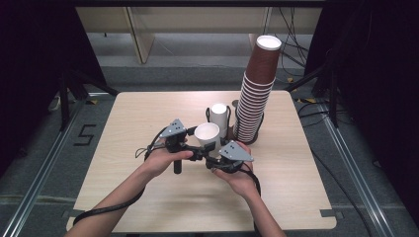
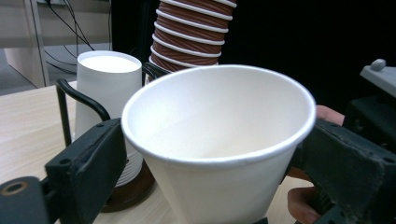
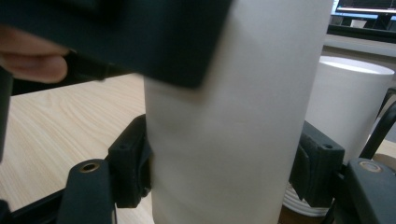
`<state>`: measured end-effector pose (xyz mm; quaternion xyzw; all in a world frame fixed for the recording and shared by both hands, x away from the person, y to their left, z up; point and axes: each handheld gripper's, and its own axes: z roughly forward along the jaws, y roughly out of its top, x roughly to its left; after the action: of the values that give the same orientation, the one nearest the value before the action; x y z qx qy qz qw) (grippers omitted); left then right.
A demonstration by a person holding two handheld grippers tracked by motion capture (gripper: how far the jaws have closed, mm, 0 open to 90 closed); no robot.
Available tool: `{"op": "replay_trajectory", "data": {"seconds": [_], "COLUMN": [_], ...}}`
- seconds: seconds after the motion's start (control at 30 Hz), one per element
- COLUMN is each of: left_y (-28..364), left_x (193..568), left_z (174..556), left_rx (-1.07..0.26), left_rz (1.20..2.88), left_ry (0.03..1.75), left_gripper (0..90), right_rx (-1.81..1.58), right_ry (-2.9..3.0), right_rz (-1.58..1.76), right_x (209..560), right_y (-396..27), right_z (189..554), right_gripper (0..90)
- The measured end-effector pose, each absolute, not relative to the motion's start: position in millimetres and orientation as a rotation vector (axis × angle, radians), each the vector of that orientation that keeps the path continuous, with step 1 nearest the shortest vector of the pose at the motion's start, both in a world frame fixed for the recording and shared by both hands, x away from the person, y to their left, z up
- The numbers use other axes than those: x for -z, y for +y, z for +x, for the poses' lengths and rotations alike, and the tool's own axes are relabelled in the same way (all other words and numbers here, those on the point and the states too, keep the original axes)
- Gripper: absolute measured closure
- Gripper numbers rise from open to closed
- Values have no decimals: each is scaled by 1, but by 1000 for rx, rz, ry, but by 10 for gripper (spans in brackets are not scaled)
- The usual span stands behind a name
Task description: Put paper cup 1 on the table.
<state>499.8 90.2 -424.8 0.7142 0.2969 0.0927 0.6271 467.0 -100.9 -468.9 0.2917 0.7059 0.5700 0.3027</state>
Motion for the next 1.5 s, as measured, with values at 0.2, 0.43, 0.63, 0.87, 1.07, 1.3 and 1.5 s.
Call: {"op": "replay_trajectory", "data": {"seconds": [0.2,0.43,0.63,0.87,1.07,1.3,1.5], "left_y": [88,93,97,107,121,139,153], "left_x": [426,426,424,418,417,423,427], "left_z": [501,498,497,494,492,492,493], "left_rx": [-206,-232,-299,-390,-534,-596,-636], "left_rz": [1625,1629,1627,1615,1611,1621,1604], "left_ry": [683,662,669,670,701,735,759], "left_gripper": [167,249,266,266,266,266,266], "right_rx": [-1492,-1480,-1443,-1416,-1375,-1346,-1340], "right_ry": [1876,1892,1961,2008,2030,1999,1970], "right_rz": [744,739,725,737,749,798,808], "right_x": [468,467,469,473,474,473,470], "right_y": [-98,-96,-96,-101,-112,-130,-139], "right_z": [466,466,468,467,464,464,465], "right_gripper": [332,297,146,125,131,143,146]}}
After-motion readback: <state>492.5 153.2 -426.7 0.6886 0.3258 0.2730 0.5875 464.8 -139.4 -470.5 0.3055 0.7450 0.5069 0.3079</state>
